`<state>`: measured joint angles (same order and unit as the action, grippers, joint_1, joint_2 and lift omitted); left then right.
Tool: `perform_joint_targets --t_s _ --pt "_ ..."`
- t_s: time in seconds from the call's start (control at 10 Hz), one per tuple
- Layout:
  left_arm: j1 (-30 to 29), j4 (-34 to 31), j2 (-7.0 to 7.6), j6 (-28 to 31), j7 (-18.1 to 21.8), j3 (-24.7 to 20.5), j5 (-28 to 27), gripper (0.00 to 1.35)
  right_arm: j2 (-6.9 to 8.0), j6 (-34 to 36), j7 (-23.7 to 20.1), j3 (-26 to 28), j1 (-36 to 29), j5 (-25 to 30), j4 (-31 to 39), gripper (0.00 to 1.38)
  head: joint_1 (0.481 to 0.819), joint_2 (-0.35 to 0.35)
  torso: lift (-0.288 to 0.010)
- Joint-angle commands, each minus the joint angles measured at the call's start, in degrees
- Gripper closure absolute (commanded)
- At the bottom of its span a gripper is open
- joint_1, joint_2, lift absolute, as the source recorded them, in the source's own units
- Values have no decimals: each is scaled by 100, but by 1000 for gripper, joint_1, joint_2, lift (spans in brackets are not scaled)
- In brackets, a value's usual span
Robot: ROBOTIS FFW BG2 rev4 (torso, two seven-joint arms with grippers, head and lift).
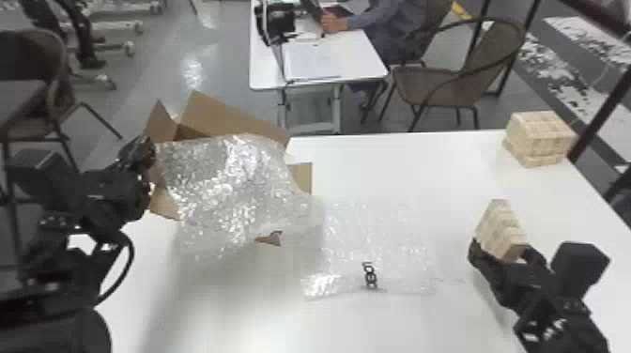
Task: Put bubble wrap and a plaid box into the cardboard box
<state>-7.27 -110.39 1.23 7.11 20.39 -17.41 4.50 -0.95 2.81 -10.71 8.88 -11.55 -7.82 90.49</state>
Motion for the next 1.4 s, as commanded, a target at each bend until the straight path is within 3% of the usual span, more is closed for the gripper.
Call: perform_joint_targets --t_s 0.0,0.1,0.2,0.7,0.9,1.1,1.2,1.3 --pt "-20 0 -8 0 0 -17 7 1219 -37 88 -2 -1 82 0 -40 598 695 47 -107" --pt "-20 0 -17 0 0 -34 7 1219 -37 88 7 -1 73 18 12 1039 695 46 -107" --pt "-20 0 -44 -8 0 -34 -10 1219 -45 115 7 8 47 -17 56 1102 695 47 -107" --pt "-2 27 -79 -26 27 -34 -19 1219 -54 132 7 8 -181 -193 338 1124 695 45 -107" --pt "6 27 -79 -17 27 -26 -28 1219 -45 440 -2 -89 -375 -395 1296 1125 695 46 -107" --pt "15 27 -79 9 27 -8 -45 1219 -300 1723 -221 -396 -102 -448 2570 1125 695 63 -107" --pt "24 35 -79 27 27 1 -54 1219 -423 2497 -538 -493 302 -641 2816 1124 689 87 -107" --pt "42 27 -79 44 27 27 -63 1219 -432 3156 -933 -537 733 -879 2798 1125 658 117 -107"
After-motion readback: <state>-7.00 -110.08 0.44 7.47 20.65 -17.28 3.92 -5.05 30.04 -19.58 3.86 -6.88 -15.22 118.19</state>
